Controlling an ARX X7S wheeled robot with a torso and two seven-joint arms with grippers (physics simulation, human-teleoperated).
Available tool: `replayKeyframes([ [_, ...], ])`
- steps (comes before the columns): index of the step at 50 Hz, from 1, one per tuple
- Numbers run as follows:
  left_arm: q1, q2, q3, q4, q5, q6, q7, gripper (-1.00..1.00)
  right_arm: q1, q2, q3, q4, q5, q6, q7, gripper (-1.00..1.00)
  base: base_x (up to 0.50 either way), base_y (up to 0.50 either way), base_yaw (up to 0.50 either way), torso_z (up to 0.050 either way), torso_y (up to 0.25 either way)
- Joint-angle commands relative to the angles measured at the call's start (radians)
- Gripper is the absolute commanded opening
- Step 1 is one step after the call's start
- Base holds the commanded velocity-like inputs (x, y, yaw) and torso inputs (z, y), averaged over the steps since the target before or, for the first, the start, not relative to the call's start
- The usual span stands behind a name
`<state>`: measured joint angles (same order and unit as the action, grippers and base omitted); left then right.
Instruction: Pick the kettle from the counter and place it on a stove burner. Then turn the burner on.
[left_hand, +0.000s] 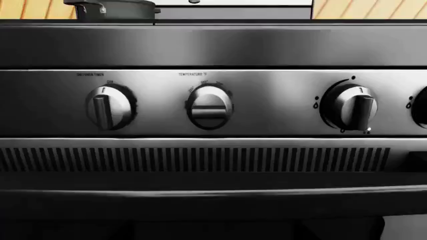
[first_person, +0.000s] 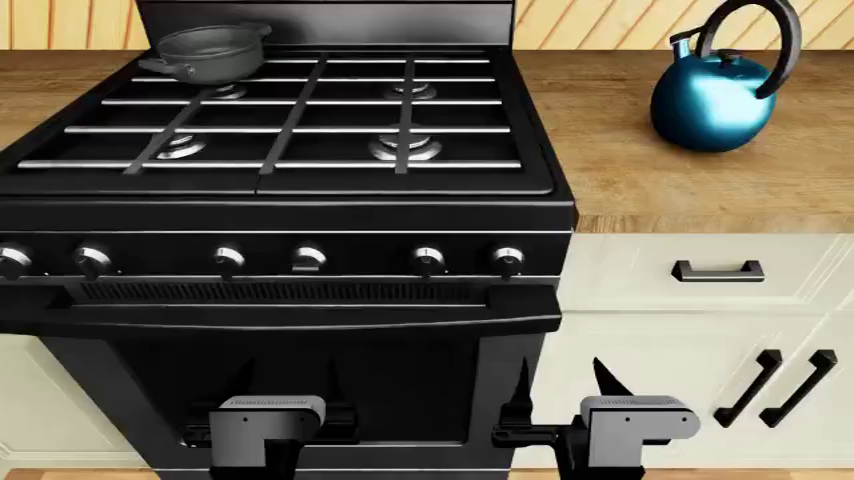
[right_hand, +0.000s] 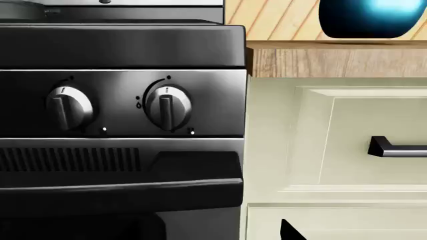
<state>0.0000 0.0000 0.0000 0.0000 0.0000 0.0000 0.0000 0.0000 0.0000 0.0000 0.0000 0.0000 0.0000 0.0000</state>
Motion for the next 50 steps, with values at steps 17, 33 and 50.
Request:
replayKeyframes([
  [17, -0.113, -0.121, 0.073, 0.523, 0.027, -0.267, -0.053, 1.00, 0.058, 0.107, -0.033, -0.675, 0.148, 0.388, 0.024, 1.00, 0.03, -0.06, 0.00, 0.030, 0.000],
  [33, -0.228, -0.153, 0.066, 0.721, 0.088, -0.434, -0.082, 1.00, 0.139, 0.144, 0.015, -0.859, 0.244, 0.530, 0.045, 1.00, 0.36, -0.46, 0.00, 0.000, 0.000],
  [50, -0.228, -0.168, 0.080, 0.721, 0.074, -0.445, -0.087, 1.00, 0.133, 0.165, 0.001, -0.864, 0.245, 0.517, 0.063, 1.00, 0.38, -0.45, 0.00, 0.000, 0.000],
])
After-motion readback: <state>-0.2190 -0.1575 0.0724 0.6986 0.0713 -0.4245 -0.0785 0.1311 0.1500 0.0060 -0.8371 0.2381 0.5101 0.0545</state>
